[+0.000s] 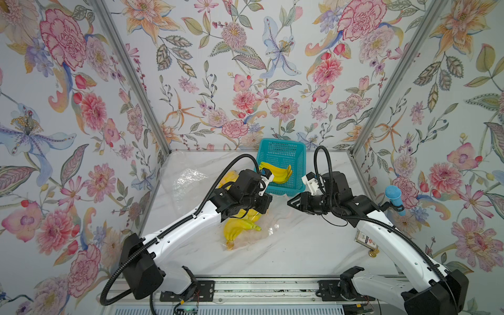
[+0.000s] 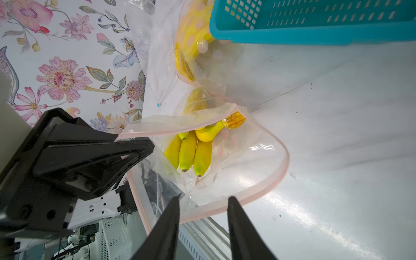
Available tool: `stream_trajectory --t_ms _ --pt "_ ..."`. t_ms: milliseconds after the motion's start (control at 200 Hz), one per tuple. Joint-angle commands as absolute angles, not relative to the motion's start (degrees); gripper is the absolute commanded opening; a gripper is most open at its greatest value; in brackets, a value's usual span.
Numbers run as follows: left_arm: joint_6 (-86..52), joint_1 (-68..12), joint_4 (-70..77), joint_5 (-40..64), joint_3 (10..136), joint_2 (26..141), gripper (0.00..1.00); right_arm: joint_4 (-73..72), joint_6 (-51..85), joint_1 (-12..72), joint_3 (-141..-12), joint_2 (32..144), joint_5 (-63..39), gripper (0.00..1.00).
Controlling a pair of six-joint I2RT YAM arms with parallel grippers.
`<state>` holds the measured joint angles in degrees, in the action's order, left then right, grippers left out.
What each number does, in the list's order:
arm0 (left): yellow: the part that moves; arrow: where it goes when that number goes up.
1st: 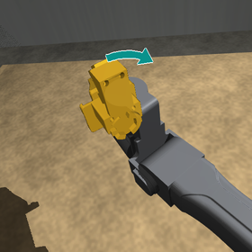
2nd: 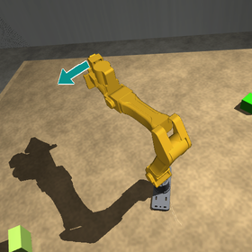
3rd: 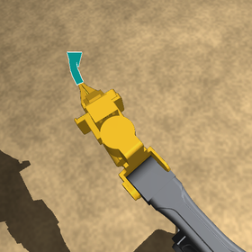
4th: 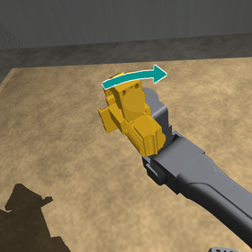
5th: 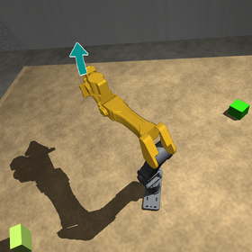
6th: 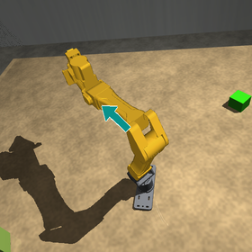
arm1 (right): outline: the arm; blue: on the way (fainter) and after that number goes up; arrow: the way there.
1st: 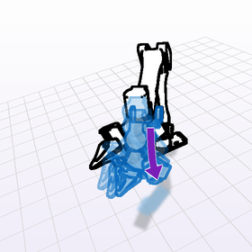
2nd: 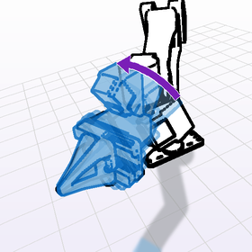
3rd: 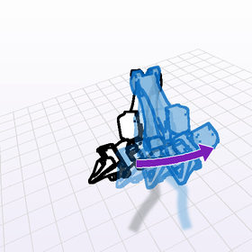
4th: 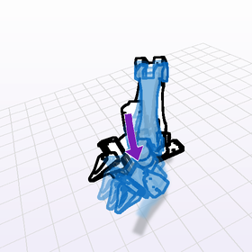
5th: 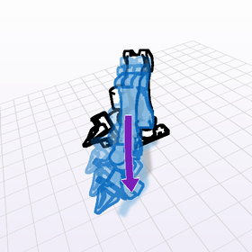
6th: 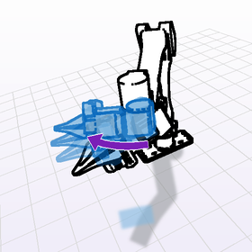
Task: Open the zip-top bag and take out the banana
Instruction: Open the zipper of the food storage bag at the center of the board, then pick up the banana from the zipper food storage bag.
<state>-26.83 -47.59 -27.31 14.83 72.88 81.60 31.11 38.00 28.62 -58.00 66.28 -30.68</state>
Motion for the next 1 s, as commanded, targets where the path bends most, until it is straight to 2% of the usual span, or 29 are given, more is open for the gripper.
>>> stream_trajectory --t_ms 0,295,440,505,621,691,991 --pt "-26.71 -49.30 -25.30 15.81 75.34 83.17 0.00 22.56 44.13 31.42 -54.35 69.18 -32.62 0.38" --pt "-28.58 -51.21 -23.11 14.85 75.82 84.74 0.00 8.82 49.68 35.97 -48.38 77.73 -32.56 0.38" --pt "-29.00 -51.64 -21.59 15.50 75.64 84.75 0.00 1.00 54.26 36.39 -42.72 79.31 -30.96 0.46" --pt "-28.64 -51.59 -22.07 15.48 75.43 84.19 0.10 -1.99 55.44 36.16 -40.59 80.34 -30.60 0.48" --pt "-27.22 -50.99 -25.04 13.31 74.23 81.83 0.20 -5.57 55.69 36.01 -38.93 82.13 -30.51 0.51" --pt "-27.09 -49.76 -26.30 12.45 72.25 79.62 0.34 -6.98 55.44 35.95 -38.92 83.54 -31.22 0.53" --pt "-27.20 -40.64 -24.87 11.16 59.48 71.18 0.36 -11.24 55.93 36.25 -39.29 88.95 -32.92 0.59"
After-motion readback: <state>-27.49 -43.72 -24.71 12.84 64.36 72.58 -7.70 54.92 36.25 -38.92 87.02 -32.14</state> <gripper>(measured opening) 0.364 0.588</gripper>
